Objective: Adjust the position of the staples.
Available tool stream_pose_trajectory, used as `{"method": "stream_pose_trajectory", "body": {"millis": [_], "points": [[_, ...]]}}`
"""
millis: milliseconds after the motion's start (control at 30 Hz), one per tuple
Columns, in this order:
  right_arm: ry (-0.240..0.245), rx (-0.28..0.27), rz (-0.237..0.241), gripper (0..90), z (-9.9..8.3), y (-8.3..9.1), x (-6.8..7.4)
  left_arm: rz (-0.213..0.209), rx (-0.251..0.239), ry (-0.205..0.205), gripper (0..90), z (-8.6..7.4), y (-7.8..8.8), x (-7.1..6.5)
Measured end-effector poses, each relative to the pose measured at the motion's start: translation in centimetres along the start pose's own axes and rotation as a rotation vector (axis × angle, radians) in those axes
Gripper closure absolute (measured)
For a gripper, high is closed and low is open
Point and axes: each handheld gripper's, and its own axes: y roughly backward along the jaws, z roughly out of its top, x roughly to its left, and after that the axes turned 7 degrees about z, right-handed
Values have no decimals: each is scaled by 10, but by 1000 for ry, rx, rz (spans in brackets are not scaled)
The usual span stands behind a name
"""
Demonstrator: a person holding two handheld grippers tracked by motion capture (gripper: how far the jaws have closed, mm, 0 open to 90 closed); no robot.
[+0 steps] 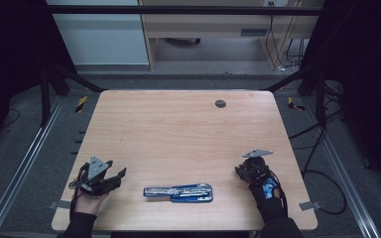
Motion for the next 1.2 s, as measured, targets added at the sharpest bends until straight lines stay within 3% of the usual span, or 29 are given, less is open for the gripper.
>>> {"method": "stream_pose_trajectory", "body": {"millis": [533,767,833,867,967,1000,1200], "points": [[13,19,-12,778,0,-1,-1,-2,1,2,408,0,0,-1],[32,-12,39,779,4,8,1,-3,3,-2,408,0,0,0],[54,-19,59,780,5,11,4,-3,3,-3,408,0,0,0],[88,-25,79,780,7,13,6,-3,5,-4,408,0,0,0],[103,-29,108,780,8,17,9,-3,3,-2,408,0,0,0],[133,-32,123,780,9,20,10,-2,3,-4,408,0,0,0],[173,-56,176,780,13,28,9,-3,4,-7,409,0,-1,-1]]}}
